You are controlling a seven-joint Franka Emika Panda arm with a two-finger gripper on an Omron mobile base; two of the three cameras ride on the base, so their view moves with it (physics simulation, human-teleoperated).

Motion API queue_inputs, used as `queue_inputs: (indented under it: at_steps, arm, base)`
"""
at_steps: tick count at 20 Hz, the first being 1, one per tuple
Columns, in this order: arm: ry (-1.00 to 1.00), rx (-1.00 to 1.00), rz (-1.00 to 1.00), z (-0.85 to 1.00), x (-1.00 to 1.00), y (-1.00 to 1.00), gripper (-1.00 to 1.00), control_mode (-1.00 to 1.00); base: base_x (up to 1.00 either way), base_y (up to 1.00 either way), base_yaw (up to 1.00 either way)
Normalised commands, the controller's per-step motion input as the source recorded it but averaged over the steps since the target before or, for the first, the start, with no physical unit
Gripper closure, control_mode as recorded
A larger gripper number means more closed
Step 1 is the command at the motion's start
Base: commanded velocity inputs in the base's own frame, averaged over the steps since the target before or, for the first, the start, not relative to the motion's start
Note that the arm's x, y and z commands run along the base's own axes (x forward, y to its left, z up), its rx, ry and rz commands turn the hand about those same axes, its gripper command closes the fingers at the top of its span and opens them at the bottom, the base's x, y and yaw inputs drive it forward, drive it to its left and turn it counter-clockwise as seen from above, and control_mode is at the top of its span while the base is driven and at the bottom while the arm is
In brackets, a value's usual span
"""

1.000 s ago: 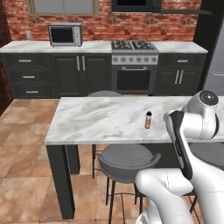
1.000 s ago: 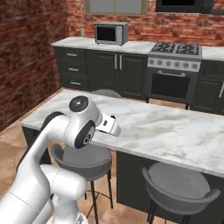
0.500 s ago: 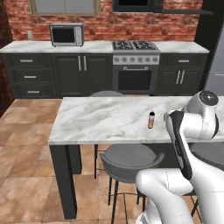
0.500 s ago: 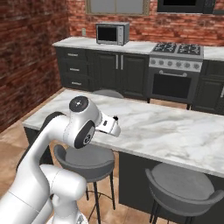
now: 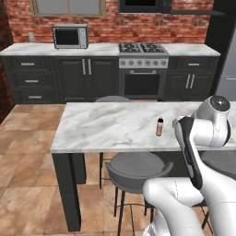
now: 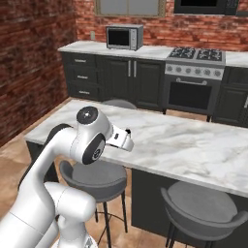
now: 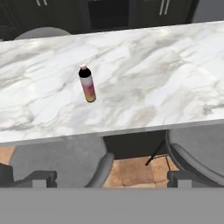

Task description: Place the large bottle from the dining counter next to the other large bottle outside the sink, and place the small bottle from the dining counter next to the other small bottle inside the sink.

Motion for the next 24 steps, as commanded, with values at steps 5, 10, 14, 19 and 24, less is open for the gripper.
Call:
queue_inputs:
  at_steps: [5, 10, 14, 19, 24]
  arm:
    - [0.00, 0.00, 0.00, 0.00, 0.00, 0.00, -1.00, 1.00]
    - [0.00, 0.00, 0.00, 0.00, 0.00, 0.00, -1.00, 1.00]
    - [0.00, 0.00, 0.00, 0.00, 0.00, 0.00, -1.00, 1.00]
    - [0.00, 0.00, 0.00, 0.00, 0.00, 0.00, -1.00, 1.00]
    - [0.00, 0.00, 0.00, 0.00, 0.00, 0.00, -1.00, 1.00]
  base:
    - [0.41, 0.00, -0.01]
    - [0.33, 0.00, -0.01]
    - [0.07, 0.00, 0.00]
    - [0.01, 0.00, 0.00]
    - [0.00, 0.00, 0.00]
